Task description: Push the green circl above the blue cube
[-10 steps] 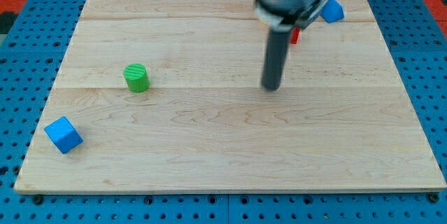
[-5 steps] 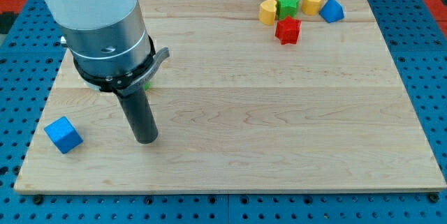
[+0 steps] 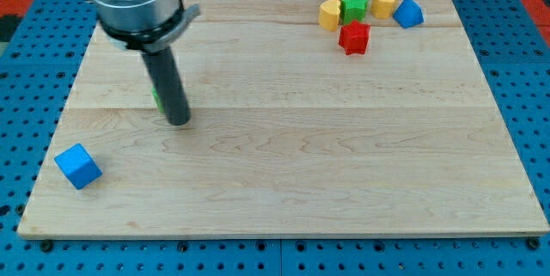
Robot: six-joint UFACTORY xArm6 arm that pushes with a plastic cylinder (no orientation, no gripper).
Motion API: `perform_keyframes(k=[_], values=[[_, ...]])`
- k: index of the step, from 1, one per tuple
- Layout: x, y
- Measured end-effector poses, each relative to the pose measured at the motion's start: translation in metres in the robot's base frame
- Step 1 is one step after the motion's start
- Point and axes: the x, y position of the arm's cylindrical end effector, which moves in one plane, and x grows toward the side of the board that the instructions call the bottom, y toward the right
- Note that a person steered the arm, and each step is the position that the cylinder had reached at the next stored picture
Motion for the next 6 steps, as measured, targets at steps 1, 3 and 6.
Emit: perform_keyframes(k=[1,3,6], values=[[-0.019,0.021],[-0.046,-0.050],[0.019,-0.075]])
